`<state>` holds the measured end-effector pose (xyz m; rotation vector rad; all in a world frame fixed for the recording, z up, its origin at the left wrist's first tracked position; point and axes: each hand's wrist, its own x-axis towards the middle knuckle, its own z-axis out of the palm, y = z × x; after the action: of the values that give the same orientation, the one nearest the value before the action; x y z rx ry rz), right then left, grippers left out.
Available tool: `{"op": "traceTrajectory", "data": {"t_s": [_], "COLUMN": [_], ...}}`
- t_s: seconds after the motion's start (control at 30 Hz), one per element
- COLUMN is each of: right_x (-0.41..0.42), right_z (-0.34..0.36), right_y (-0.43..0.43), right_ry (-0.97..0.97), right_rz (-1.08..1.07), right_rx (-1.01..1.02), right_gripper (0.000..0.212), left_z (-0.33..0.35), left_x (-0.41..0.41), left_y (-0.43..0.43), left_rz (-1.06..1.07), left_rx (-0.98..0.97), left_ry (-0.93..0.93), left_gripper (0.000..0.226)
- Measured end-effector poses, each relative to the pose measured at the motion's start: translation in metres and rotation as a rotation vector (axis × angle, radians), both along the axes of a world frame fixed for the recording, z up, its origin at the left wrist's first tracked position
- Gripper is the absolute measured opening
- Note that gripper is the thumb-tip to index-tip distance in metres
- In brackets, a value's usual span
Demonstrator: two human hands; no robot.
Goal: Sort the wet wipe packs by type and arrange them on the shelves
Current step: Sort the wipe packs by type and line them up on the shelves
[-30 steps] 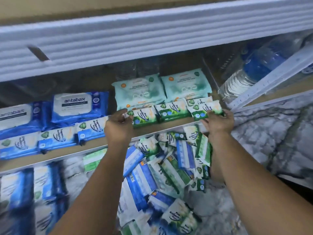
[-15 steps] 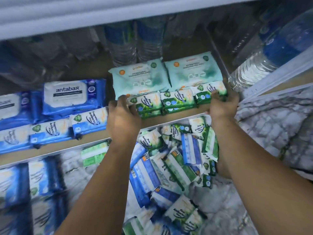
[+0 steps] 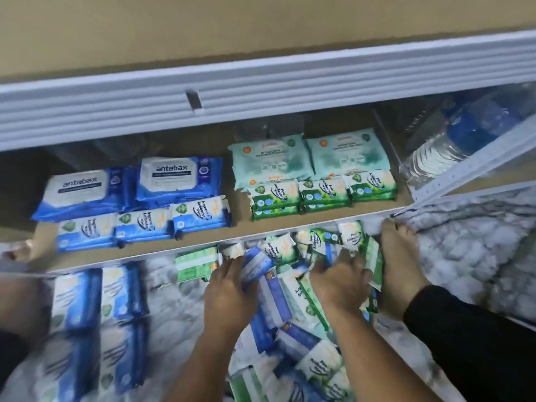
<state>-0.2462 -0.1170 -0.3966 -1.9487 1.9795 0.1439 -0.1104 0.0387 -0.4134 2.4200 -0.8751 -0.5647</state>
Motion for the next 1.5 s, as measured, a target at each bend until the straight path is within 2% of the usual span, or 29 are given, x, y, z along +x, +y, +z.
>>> {"op": "traceTrajectory", "data": {"t_s": [0.07, 0.23, 0.33, 0.4, 0.47, 0.53, 0.57, 0.67, 0.8, 0.87, 0.97, 1.13, 1.2, 1.27, 1.5], "right_x": [-0.002, -0.006, -0.01, -0.013, -0.014, -0.011, -0.008, 0.0, -0.001, -0.007, -0.018, -0.029, -0.031, -0.032, -0.037], "right_z": [-0.002, -0.004, 0.002, 0.008, 0.019, 0.036, 0.047, 0.082, 0.121, 0.134, 0.151, 0.164, 0.161, 0.155, 0.165], "right_y": [-0.001, -0.012, -0.02, -0.02, -0.016, -0.007, -0.001, 0.02, 0.057, 0.074, 0.105, 0.144, 0.154, 0.16, 0.17], "right_ry": [0.034, 0.054, 0.071, 0.004, -0.117, -0.291, -0.413, -0.776, -1.091, -1.16, -1.187, -1.088, -1.041, -0.995, -0.95], "right_rz": [0.014, 0.076, 0.132, 0.117, 0.072, 0.004, -0.047, -0.244, -0.411, -0.476, -0.399, -0.215, -0.174, -0.141, -0.121], "right_rx": [-0.007, -0.026, -0.008, 0.037, 0.077, 0.115, 0.147, 0.307, 0.559, 0.689, 0.802, 0.738, 0.703, 0.683, 0.741], "right_gripper": [0.062, 0.043, 0.035, 0.03, 0.026, 0.026, 0.027, 0.025, 0.018, 0.017, 0.019, 0.035, 0.037, 0.05, 0.056], "left_z": [-0.002, -0.003, 0.006, 0.014, 0.035, 0.058, 0.071, 0.104, 0.154, 0.172, 0.192, 0.211, 0.213, 0.213, 0.221], "left_x": [0.0, 0.006, 0.013, 0.016, 0.018, 0.016, 0.014, 0.008, -0.004, -0.011, -0.023, -0.044, -0.048, -0.048, -0.048], "left_y": [-0.001, -0.007, -0.01, -0.008, -0.003, 0.006, 0.011, 0.032, 0.064, 0.081, 0.108, 0.154, 0.169, 0.179, 0.187], "left_rz": [-0.033, -0.042, -0.031, -0.002, 0.049, 0.137, 0.185, 0.314, 0.372, 0.389, 0.39, 0.311, 0.285, 0.257, 0.205], "left_rx": [0.024, 0.121, 0.195, 0.197, 0.146, 0.038, -0.03, -0.261, -0.368, -0.405, -0.42, -0.377, -0.37, -0.341, -0.249], "left_ry": [-0.015, -0.054, 0.03, 0.124, 0.238, 0.409, 0.514, 0.792, 0.924, 0.979, 0.961, 0.842, 0.811, 0.769, 0.641], "left_gripper": [0.063, 0.071, 0.067, 0.065, 0.059, 0.044, 0.037, 0.037, 0.028, 0.03, 0.04, 0.04, 0.052, 0.059, 0.051]}}
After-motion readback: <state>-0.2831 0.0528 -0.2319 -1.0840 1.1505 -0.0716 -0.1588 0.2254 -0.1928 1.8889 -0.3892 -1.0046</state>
